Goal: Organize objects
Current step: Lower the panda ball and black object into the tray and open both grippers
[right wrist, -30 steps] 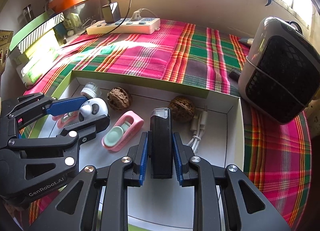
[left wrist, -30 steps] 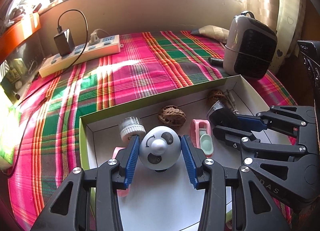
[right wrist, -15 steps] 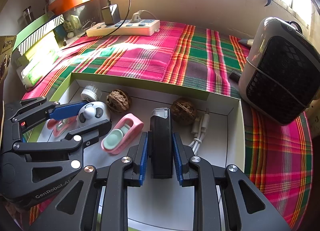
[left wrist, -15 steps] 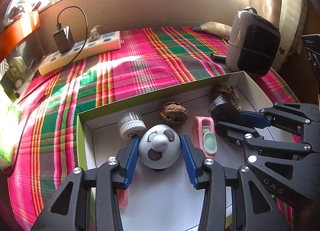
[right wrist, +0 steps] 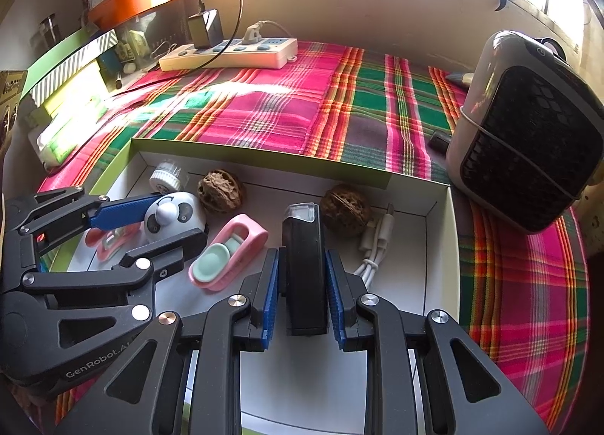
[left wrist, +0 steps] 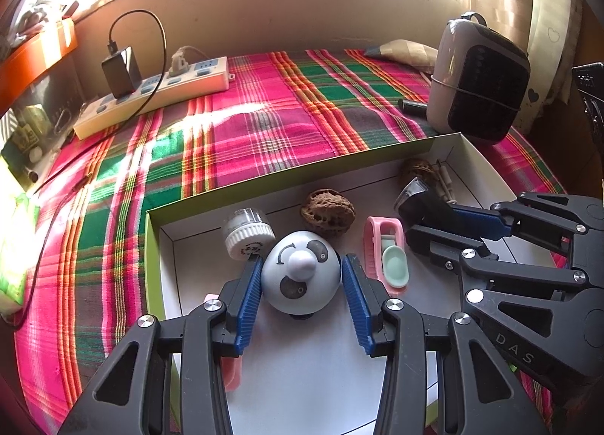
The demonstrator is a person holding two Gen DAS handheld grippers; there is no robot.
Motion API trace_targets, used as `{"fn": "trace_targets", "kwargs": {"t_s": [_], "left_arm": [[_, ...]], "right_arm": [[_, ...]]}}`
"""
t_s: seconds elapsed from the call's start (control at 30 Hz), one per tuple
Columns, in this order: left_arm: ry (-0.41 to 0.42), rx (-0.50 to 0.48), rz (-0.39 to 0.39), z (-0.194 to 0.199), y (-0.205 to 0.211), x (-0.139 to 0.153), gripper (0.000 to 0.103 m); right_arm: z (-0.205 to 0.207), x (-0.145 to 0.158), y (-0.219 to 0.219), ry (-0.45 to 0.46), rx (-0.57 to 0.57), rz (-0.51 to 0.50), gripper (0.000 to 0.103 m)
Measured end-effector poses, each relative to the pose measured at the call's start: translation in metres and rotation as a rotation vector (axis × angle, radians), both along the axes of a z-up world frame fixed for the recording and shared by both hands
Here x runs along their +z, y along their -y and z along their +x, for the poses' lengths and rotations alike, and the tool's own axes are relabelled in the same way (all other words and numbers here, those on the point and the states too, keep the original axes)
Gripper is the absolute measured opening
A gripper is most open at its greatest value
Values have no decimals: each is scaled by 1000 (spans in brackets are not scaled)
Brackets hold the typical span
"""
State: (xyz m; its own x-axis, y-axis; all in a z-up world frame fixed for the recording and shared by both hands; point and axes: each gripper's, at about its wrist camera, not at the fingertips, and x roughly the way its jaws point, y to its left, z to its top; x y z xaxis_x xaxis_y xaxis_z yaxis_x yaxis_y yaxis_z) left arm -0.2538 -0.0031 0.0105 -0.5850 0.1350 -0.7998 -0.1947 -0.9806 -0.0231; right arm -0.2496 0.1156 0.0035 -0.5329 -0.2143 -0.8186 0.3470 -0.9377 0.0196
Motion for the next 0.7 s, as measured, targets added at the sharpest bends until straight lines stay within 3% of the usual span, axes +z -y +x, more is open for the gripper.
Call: {"fn": "trace_targets", "kwargs": {"t_s": [0.07, 0.3, 0.43, 0.7], "left_arm": [[-2, 1, -4, 2, 0, 1, 42], [-5, 13, -3, 7, 3, 3, 42], [-14, 10, -2, 10, 3, 6, 42], [-32, 32, 2, 19, 8, 12, 42]], "right_arm": [[0, 1, 0, -1, -5, -1, 32], [3, 4, -5, -7, -19, -13, 33], [6, 5, -6, -12, -26, -23, 45], [12, 8, -7, -18, -35, -33, 45]]}}
